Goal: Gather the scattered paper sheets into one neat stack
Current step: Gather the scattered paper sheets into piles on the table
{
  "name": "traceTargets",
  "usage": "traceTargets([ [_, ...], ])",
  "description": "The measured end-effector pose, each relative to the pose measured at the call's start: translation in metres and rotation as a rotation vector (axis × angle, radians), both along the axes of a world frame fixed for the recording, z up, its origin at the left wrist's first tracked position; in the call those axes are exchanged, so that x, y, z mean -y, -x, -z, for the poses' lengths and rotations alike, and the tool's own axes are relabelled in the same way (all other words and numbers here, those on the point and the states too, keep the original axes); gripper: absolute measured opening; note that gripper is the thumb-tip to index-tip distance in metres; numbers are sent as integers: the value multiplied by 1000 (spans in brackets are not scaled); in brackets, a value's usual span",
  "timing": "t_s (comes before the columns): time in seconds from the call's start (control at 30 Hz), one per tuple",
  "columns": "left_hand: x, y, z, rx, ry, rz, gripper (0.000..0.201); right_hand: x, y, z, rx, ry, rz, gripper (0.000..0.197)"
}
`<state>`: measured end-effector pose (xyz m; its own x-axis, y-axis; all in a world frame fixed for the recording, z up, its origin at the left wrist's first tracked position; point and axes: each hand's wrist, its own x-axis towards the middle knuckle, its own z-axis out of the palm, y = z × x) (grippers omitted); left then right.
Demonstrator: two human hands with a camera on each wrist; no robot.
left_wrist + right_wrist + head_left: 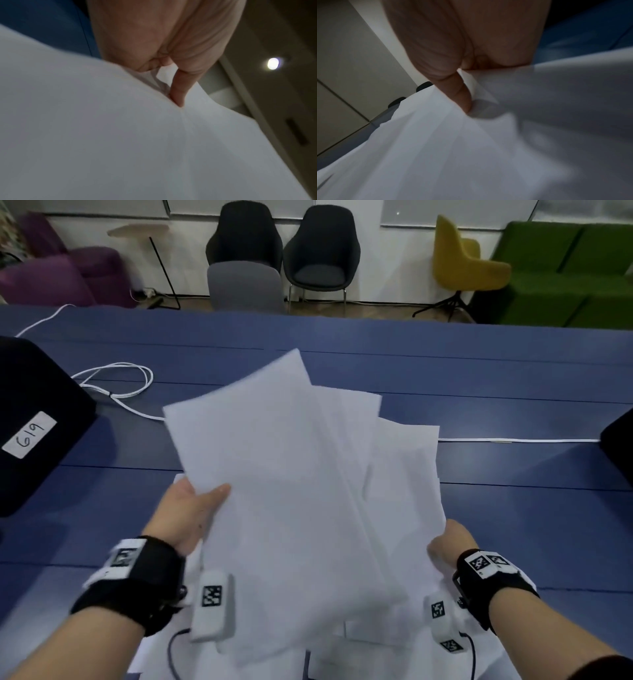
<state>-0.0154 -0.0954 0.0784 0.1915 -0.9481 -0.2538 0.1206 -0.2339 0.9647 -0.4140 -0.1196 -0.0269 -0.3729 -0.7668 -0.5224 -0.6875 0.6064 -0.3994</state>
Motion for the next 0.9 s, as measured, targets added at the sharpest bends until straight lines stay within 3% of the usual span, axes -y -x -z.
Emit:
traceTargets([
  [0.13, 15, 52, 66, 114, -184, -16, 27, -4, 6, 0, 171, 74, 117, 4],
  [0.27, 26, 94, 103, 353, -421, 77, 72, -8, 8, -3, 307, 134, 214, 12],
  [0.43, 23, 145, 110, 551, -370, 219, 82, -19, -12, 6, 387, 122, 239, 52],
  [0.57, 25, 150, 105, 600, -397, 418, 87, -22, -20, 3, 384, 140, 184, 22],
  [0.63, 26, 142, 100, 552, -369, 493, 89, -20, -24, 5, 321, 150, 163, 29],
  [0.7, 24, 134, 91, 446, -323, 558, 78, -17, -25, 14, 238, 127, 111, 40],
  [0.8, 22, 117, 85, 390, -299, 494, 67, -13, -26, 15, 183, 112, 95, 21],
  [0.9, 22, 75, 91, 525, -241, 220, 59, -7, -15, 10, 157, 93, 70, 13],
])
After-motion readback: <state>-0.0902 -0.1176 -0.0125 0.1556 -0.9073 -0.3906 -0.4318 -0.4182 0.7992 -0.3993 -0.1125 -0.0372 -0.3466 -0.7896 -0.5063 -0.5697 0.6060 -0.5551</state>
